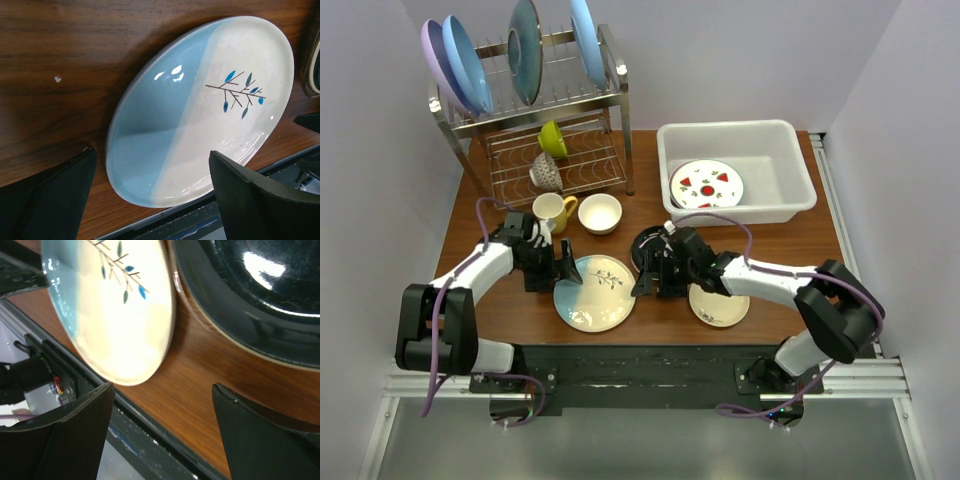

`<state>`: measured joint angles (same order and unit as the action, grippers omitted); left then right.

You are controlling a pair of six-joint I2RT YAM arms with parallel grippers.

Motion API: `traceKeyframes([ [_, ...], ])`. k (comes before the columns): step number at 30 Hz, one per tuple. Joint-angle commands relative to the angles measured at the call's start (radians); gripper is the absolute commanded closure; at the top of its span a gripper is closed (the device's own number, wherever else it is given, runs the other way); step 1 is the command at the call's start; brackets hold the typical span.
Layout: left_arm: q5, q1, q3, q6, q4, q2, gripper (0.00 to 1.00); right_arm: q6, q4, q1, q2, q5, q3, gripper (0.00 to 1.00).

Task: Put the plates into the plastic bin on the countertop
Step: Pick up the plate at the center of the board.

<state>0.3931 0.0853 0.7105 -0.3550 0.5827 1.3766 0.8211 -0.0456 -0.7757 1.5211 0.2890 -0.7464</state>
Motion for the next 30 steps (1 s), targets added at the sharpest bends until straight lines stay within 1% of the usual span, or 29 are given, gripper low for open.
traceKeyframes([
  [1, 0.041, -0.009, 0.023, 0.025, -0.034, 0.010, 0.02, 0.082, 0.208, -0.008, 0.048, -0.008, 0.041, 0.19],
  [7, 0.058, -0.009, 0.021, 0.030, -0.044, 0.021, 0.02, 0.177, 0.390, -0.016, 0.157, 0.019, 0.074, 0.21],
  [12, 0.066, -0.009, 0.020, 0.033, -0.046, 0.018, 0.02, 0.213, 0.443, -0.026, 0.215, 0.033, 0.079, 0.24],
  [18, 0.081, -0.009, 0.017, 0.031, -0.057, 0.019, 0.02, 0.234, 0.473, -0.039, 0.240, 0.033, 0.091, 0.26],
  [24, 0.098, -0.009, 0.004, 0.024, -0.067, 0.019, 0.03, 0.283, 0.611, -0.045, 0.257, 0.048, 0.136, 0.31],
  [30, 0.115, -0.007, -0.005, 0.013, -0.083, 0.019, 0.03, 0.299, 0.685, -0.048, 0.245, 0.053, 0.154, 0.34],
])
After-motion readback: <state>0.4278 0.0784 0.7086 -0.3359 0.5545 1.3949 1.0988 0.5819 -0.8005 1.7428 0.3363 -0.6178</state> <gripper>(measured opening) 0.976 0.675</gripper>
